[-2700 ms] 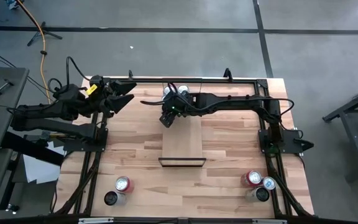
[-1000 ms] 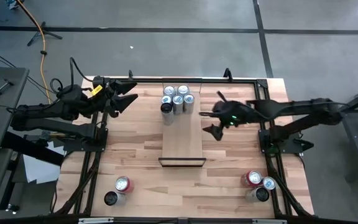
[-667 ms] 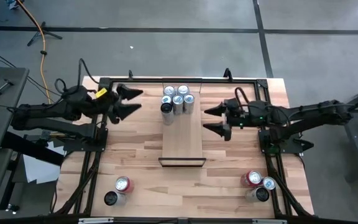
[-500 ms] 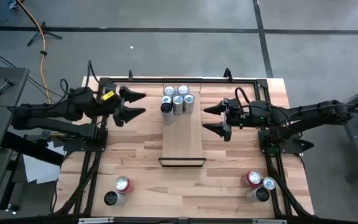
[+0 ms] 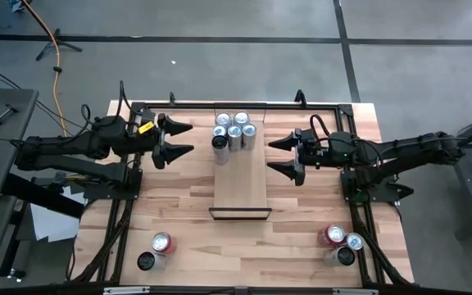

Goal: Place canned beverage on shelf
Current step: Put the white pink soda can on the shelf aligned with the other white pink soda can

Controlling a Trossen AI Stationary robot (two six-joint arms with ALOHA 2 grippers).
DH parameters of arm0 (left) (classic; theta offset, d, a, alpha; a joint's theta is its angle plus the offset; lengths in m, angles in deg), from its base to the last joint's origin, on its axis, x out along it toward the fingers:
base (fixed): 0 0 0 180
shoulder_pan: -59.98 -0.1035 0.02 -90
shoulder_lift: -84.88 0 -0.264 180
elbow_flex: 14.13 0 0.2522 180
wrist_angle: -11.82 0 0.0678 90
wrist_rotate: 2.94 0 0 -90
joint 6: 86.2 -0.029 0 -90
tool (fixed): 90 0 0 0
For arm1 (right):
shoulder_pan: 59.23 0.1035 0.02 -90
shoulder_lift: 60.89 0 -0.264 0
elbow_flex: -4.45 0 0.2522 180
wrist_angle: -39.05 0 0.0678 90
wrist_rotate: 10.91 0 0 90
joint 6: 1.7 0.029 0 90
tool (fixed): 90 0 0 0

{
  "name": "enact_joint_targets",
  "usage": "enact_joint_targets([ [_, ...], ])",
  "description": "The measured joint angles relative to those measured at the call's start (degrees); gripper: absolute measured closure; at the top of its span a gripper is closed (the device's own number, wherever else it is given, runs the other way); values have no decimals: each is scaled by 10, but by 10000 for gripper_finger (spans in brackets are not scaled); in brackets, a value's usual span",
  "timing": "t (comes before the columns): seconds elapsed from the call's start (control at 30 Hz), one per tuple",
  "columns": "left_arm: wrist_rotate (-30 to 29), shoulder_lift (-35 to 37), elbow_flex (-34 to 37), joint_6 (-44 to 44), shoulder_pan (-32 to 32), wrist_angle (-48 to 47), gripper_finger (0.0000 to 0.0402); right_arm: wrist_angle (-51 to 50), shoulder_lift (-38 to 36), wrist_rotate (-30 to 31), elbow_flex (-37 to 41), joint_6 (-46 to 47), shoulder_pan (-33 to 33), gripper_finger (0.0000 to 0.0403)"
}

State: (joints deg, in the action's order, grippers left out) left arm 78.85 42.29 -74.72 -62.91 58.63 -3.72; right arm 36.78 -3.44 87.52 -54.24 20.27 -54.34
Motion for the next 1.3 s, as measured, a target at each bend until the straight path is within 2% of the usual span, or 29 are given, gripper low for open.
enact_joint_targets([
  [0.13,0,0,0,1,0,1,7,0,0,0,0,-12,0,33],
  [0.27,0,-7,0,15,0,2,7,3,0,0,-2,39,0,33],
  [0.63,5,-21,0,21,0,-3,7,-131,0,-18,-112,9,0,33],
  [0.77,5,-21,0,21,0,-5,7,-243,5,-58,-163,82,4,33],
  [0.9,-6,-21,0,21,0,-6,7,-400,30,-119,-235,187,46,34],
  [1.0,-9,-21,0,20,0,-6,7,-562,67,-158,-313,273,101,34],
  [1.13,-14,-21,0,6,0,-6,7,-776,127,-165,-404,381,196,34],
  [1.23,-16,-21,0,-8,0,-6,7,-866,165,-165,-434,468,270,34],
  [1.3,-16,-21,0,-9,0,-7,7,-891,184,-165,-440,537,317,34],
])
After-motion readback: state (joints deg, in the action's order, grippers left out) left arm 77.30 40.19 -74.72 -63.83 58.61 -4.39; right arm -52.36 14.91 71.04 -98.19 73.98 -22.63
